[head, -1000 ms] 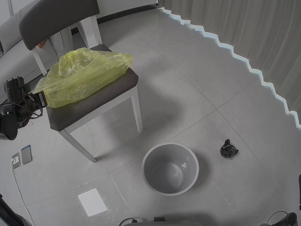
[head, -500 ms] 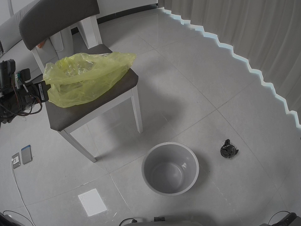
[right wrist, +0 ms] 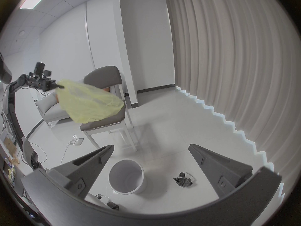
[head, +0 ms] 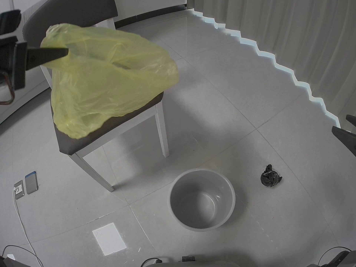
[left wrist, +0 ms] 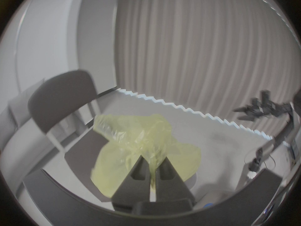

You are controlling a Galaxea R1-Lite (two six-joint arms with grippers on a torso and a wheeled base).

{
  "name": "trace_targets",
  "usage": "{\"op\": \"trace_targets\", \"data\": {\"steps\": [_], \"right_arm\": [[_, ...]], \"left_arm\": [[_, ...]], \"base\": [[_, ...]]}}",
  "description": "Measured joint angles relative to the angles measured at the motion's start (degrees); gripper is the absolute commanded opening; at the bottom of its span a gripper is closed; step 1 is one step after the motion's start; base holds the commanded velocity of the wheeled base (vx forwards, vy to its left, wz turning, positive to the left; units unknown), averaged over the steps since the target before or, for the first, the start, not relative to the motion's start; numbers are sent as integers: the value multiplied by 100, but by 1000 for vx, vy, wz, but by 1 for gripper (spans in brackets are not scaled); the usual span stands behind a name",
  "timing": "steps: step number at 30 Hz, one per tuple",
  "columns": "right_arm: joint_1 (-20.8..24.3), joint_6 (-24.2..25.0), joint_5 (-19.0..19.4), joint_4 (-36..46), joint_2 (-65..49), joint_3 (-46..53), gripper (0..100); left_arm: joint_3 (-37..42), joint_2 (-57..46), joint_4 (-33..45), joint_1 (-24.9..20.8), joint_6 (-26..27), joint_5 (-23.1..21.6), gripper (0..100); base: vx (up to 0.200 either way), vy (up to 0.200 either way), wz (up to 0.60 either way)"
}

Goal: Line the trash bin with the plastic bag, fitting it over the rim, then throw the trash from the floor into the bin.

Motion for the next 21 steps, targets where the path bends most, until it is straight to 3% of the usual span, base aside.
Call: {"op": "trace_targets", "data": {"steps": [8,13,21], "right_arm": [[180,-18,33,-104,912,-469,100],[205,-11,77,-143,1320,-772,100],[240,257,461,-197,1764,-1001,100]], "left_arm": [[-260,-166,216,-1064,553,-310,0],[-41,-202,191,-1196,870,-761,0],[256,-194,132,-1253,1026,-1275,0]], "base": [[0,0,0],[0,0,0],[0,0,0]]}}
